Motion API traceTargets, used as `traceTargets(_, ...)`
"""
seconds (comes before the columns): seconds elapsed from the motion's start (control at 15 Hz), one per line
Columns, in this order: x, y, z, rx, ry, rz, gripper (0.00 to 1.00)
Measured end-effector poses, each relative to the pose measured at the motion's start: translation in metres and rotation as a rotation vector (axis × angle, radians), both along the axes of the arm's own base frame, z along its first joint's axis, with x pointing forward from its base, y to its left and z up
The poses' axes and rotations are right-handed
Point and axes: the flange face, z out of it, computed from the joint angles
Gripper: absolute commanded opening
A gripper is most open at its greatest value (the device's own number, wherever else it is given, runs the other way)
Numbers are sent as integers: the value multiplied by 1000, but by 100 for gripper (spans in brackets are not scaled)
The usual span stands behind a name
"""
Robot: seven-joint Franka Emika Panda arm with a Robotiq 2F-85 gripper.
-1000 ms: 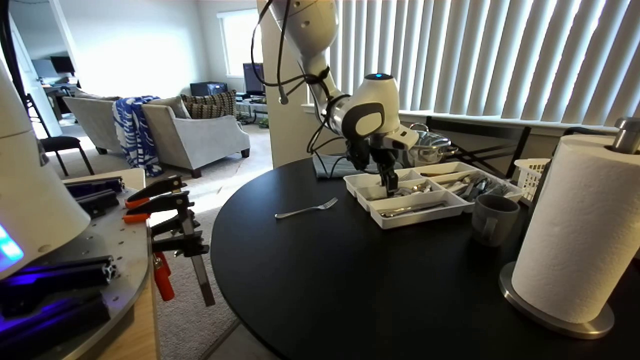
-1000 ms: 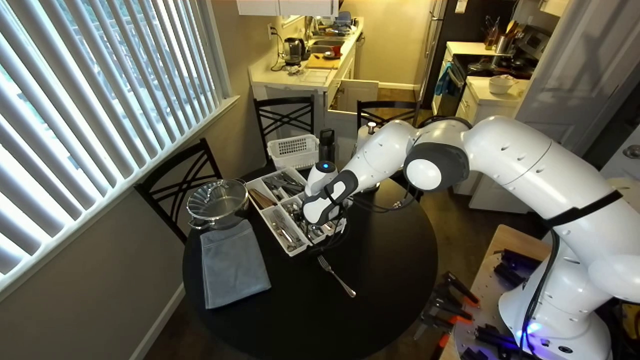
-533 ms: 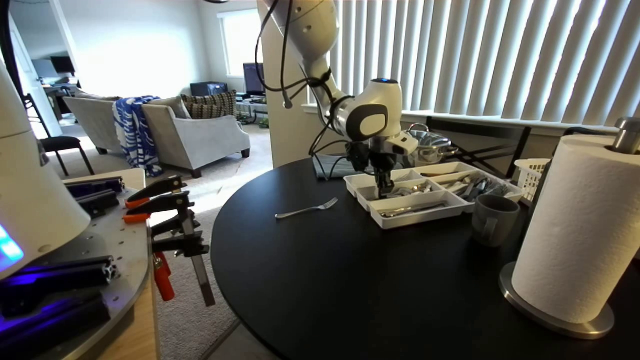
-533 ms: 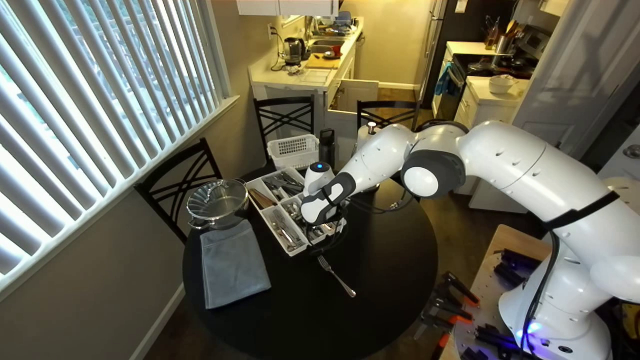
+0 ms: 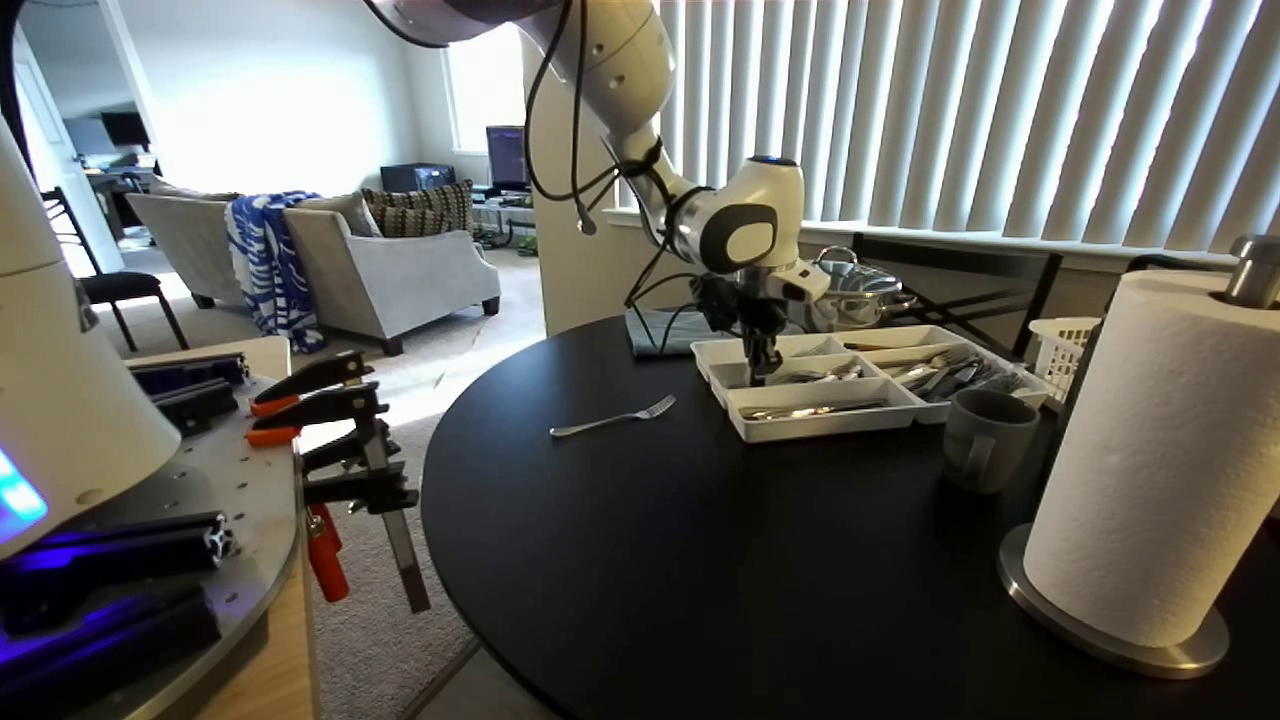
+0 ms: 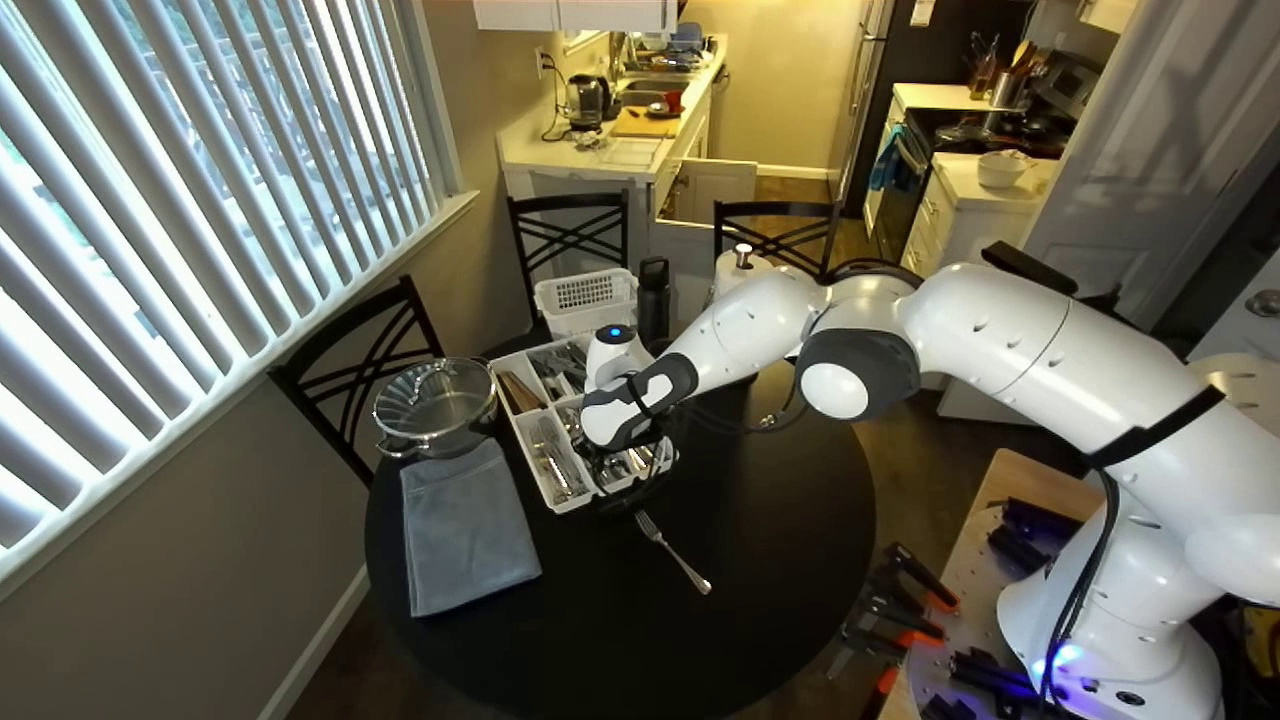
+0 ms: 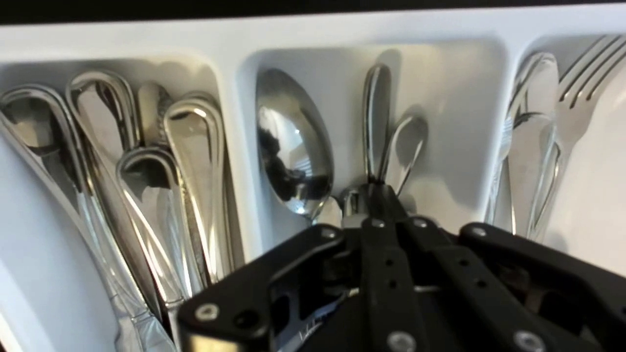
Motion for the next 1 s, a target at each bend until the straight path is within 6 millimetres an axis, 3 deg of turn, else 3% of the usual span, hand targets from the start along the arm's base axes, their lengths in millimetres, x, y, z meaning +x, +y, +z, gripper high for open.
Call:
traceTargets(0.2, 1, -7, 9, -35, -35, -8, 0)
traceTargets(0.53, -4, -10, 46, -86, -103, -5, 0)
traceTargets(0.6, -6, -7, 51, -86, -101, -2, 25)
traceTargets(0.67, -7, -5, 53, -85, -99, 1, 26)
traceTargets(1.0, -17, 5, 35, -70, -50, 11, 56)
